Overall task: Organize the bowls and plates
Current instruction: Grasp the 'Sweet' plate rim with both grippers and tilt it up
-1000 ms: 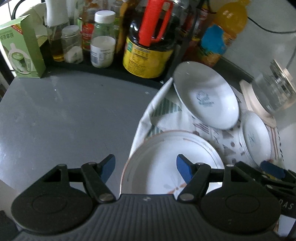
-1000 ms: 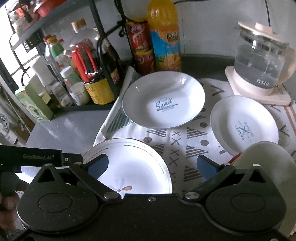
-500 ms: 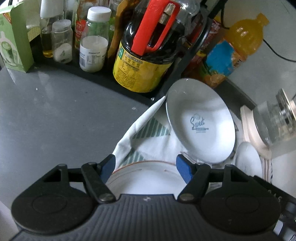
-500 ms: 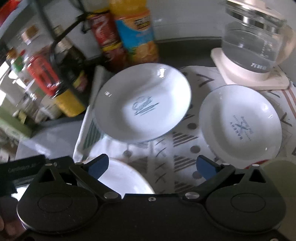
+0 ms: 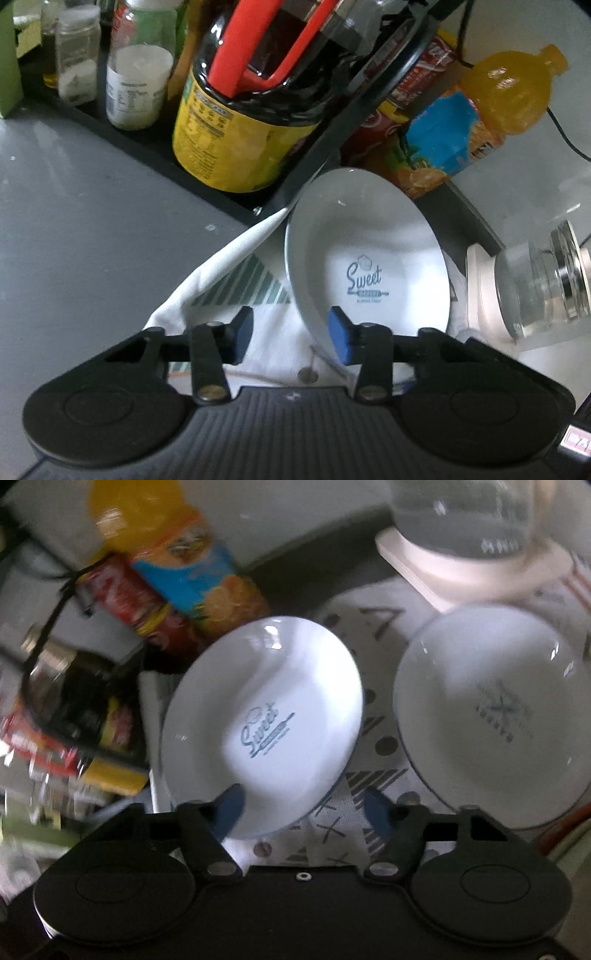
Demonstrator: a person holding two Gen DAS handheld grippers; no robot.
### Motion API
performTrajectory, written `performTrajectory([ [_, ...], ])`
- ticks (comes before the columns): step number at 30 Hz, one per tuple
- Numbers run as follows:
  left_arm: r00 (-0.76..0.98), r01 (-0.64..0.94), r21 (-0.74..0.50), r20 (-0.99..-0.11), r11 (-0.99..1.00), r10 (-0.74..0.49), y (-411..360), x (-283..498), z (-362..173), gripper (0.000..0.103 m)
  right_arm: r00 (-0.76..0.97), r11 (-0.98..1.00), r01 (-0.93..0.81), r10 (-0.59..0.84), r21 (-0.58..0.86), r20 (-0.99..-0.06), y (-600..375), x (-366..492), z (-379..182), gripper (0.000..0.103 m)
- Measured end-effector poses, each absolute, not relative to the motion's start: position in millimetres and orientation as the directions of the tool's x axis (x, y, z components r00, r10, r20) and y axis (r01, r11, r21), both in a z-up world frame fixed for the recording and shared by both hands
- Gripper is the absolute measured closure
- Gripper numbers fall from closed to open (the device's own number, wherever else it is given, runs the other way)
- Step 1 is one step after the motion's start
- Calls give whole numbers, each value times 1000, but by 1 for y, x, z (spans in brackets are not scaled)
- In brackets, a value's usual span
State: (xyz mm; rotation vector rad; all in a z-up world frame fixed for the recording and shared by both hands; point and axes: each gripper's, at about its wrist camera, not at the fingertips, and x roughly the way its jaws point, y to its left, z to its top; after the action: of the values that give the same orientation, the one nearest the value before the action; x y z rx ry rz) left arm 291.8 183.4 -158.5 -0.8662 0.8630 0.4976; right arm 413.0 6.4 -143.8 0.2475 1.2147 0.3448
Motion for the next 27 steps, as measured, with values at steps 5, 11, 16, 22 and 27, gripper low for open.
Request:
performTrajectory([
  [5, 554, -710, -457, -832, 536, 24, 192, 306, -178, 79, 277, 918, -14, 385, 397, -881, 9, 426, -164, 64],
  [11, 575, -703, -491, -818, 515, 6, 192, 315, -189, 88, 277, 923, 41, 357, 382, -892, 11, 431, -185, 77],
  [16, 592, -691, -514, -806, 507, -11, 190, 319, -198, 95, 319, 920, 31, 361, 390, -876, 12, 432, -187, 76],
  [22, 607, -671, -511, -795, 537, 2, 185, 317, -192, 94, 341, 898, 58, 392, 435, -855, -3, 431, -191, 90],
  [27, 604, -659, -492, -797, 569, 11, 181, 314, -180, 94, 398, 917, -39, 378, 396, -836, 3, 419, -174, 92],
])
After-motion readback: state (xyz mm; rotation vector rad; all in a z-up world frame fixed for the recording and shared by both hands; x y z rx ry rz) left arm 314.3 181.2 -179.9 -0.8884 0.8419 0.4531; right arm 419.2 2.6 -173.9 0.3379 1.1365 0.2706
